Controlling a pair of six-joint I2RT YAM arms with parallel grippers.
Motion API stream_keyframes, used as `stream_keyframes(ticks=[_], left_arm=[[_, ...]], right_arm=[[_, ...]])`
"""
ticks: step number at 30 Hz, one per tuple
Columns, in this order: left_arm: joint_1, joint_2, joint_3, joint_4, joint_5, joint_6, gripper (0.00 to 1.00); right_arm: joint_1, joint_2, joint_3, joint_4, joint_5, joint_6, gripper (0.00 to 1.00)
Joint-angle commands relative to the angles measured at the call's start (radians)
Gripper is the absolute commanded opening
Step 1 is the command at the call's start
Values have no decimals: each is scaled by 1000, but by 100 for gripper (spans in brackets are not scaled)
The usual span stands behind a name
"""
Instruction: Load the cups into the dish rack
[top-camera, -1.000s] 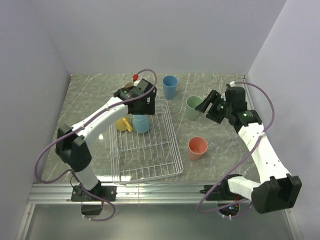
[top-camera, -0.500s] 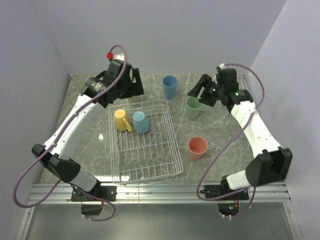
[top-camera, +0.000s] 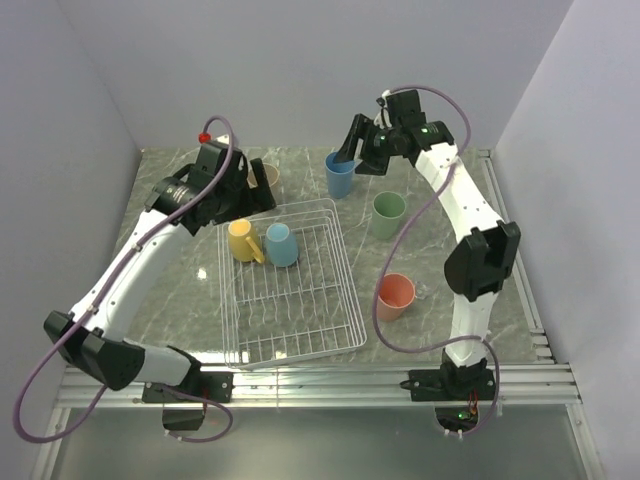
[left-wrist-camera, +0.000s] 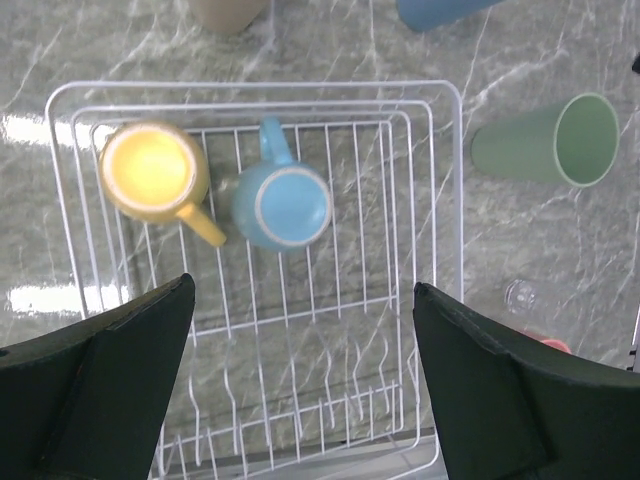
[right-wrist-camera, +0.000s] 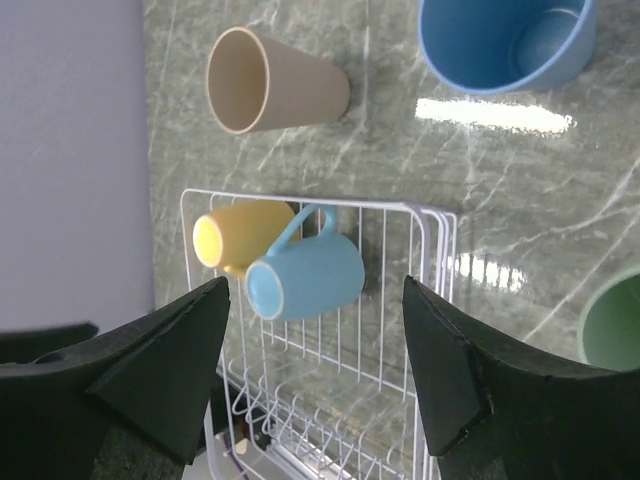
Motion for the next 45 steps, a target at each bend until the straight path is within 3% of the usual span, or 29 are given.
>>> stream_keyframes(ticks=[1,4,7,11,19,30,32,37,45], left_arm=[[0,-89,-39,22,7,-30,96],[6,-117,-57,-7,-10,-30,97],[20,-140,-57,-29,-21,-29,97],[37,-181,-92,-30,-36,-35,98],[59,-179,-106,-19,10,-36,97],[60,-116,-123,43,117,-15,96],[59,-94,-135,59,140,-3,95],[59,-60,-141,96,191,26,94],[59,-56,-129,94,217,54,94]], right_arm=[[-7,72,114,-101,-5,-27,76],[-14,93,127,-144,44,-64,76],[-54,28,40,-133,87,-97,76],[-92,-62,-30,-167,268,-156,76],[-111,-153,-111,-250,419,-111,77],[-244,-631,-811,-222,468,10,78],[-269,-708,-878,-201,468,10,77],[-284,-773,-1022,-150,470,15,67],[-292,-719,-1162,-47,499,21,64]])
